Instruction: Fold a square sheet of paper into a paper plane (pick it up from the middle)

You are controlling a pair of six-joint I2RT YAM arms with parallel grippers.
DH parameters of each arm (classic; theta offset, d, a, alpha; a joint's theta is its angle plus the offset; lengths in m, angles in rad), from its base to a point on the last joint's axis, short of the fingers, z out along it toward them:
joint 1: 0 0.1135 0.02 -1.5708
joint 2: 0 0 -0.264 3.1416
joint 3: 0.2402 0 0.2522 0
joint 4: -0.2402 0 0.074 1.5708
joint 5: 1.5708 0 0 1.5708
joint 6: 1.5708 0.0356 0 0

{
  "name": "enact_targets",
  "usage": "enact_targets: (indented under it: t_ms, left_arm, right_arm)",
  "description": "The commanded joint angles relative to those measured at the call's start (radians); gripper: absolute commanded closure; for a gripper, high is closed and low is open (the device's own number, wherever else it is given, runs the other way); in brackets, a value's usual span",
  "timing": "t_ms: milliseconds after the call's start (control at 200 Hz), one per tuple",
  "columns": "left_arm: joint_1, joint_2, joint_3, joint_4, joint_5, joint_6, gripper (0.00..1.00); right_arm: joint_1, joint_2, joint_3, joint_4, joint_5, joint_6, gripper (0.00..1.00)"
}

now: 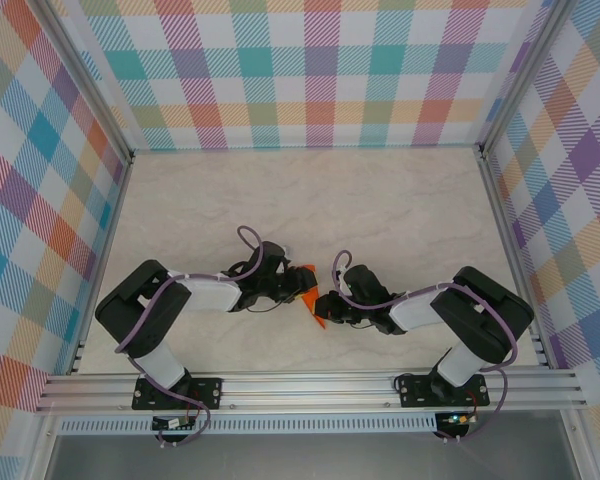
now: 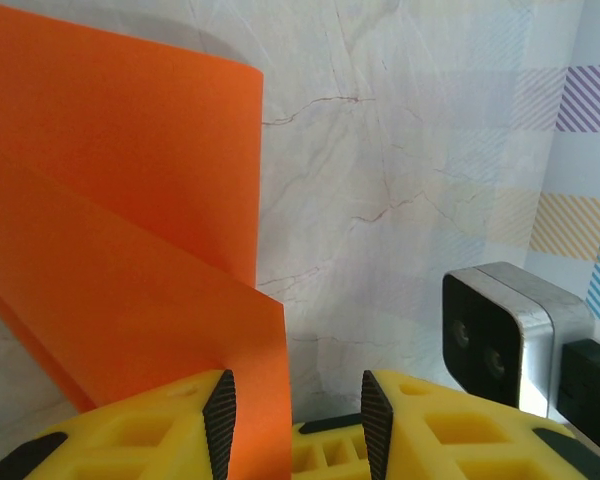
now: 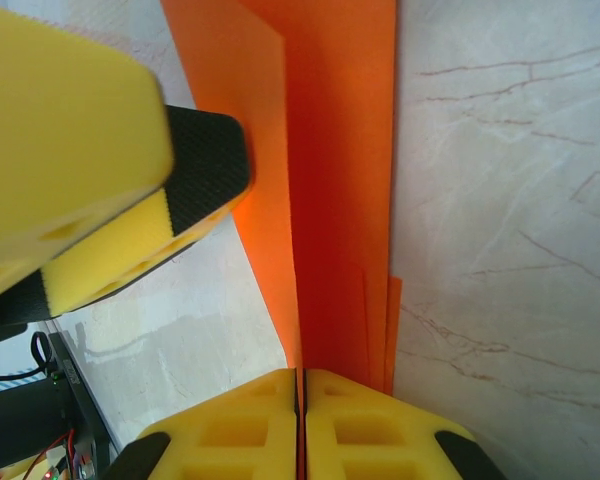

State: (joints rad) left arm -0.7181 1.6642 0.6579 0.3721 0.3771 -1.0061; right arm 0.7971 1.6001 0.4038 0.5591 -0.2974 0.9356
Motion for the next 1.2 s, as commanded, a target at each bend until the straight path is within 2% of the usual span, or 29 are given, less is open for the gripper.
enact_targets:
  t_ms: [0, 365, 920, 1200]
  left_arm:
    - [-0.010, 0.010, 0.026, 0.026, 0.014, -0.002, 0.59]
    - [-0.011, 0.032, 0.016, -0.045, -0.036, 0.028, 0.60]
    - [-0.010, 0.042, 0.014, -0.065, -0.040, 0.044, 0.60]
    - [-0.011, 0.043, 0.020, -0.067, -0.030, 0.046, 0.60]
  right_arm:
    - [-0.003, 0.043, -0.005, -0.099, 0.020, -0.004, 0.91]
    - [-0.002, 0.004, 0.004, -0.141, 0.007, -0.018, 0.87]
    - [-0.002, -0.157, 0.079, -0.350, 0.028, -0.086, 0.73]
    - [-0.002, -0.172, 0.106, -0.386, 0.017, -0.116, 0.78]
